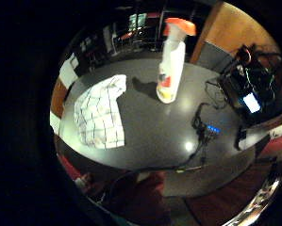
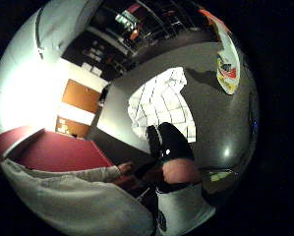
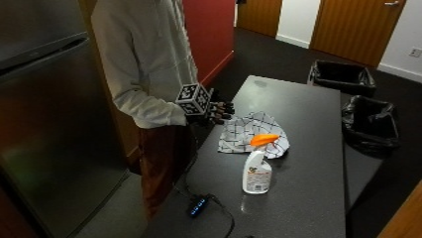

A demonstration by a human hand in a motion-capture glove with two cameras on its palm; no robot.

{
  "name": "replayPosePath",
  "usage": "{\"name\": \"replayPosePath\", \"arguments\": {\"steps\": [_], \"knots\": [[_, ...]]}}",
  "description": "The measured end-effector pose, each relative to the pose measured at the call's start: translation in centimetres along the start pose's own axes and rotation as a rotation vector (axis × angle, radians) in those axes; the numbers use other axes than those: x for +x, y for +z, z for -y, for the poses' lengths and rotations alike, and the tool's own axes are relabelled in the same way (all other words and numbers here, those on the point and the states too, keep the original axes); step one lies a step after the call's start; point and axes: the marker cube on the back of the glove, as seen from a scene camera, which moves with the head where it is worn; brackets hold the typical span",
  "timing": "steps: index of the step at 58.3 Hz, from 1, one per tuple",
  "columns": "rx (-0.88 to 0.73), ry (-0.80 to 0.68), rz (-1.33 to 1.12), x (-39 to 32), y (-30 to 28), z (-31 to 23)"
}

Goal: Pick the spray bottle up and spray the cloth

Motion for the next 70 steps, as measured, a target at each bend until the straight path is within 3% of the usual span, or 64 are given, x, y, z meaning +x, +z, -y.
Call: {"name": "replayPosePath", "arguments": {"steps": [18,50,70], "knots": [[0.218,0.239,0.286,7.9,-0.2,3.2],[0.341,0.676,0.698,12.0,7.4,10.7],[0.289,0.73,0.747,12.4,10.3,15.6]]}}
